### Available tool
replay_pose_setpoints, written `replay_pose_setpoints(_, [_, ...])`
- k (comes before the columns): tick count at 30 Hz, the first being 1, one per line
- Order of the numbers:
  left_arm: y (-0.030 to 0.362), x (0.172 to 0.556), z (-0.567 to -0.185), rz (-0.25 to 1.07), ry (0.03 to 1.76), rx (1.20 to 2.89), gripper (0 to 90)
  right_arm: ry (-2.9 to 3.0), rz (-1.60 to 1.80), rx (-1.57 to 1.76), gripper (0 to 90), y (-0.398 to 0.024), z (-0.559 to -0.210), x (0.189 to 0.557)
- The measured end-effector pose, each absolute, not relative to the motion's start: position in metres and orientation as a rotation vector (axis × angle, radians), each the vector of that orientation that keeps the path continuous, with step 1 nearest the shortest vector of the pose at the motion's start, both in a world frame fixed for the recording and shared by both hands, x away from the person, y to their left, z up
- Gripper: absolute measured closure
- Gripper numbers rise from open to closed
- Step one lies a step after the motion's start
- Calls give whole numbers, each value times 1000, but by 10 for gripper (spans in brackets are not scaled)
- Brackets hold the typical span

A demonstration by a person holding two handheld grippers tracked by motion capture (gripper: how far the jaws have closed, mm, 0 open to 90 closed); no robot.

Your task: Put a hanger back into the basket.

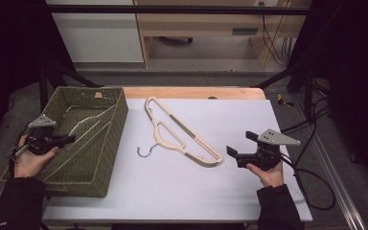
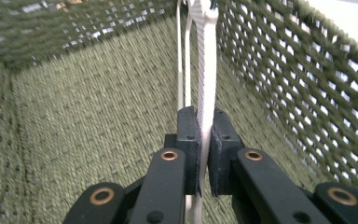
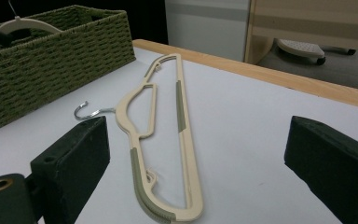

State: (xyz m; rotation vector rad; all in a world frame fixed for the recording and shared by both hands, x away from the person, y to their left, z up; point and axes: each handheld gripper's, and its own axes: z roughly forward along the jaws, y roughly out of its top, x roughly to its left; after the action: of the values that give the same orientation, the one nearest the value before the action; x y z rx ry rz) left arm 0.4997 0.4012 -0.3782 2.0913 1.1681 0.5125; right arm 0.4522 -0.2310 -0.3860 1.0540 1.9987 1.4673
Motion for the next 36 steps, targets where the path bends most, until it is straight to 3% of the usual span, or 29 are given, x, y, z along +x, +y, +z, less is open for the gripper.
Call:
replay_pose_setpoints(9, [382,494,-381,488,1125,2210,805,2006,1468,1048,72,-230,-386,451])
replay_pose_setpoints(17, [376,492,-388,430,1155,2188,751,2011,1473,1041,72,-228,-386,451])
replay_pose_setpoints(36, [364,492,-391,440,1111,2323,561,2020,1472,1039,72,-226,-387,451])
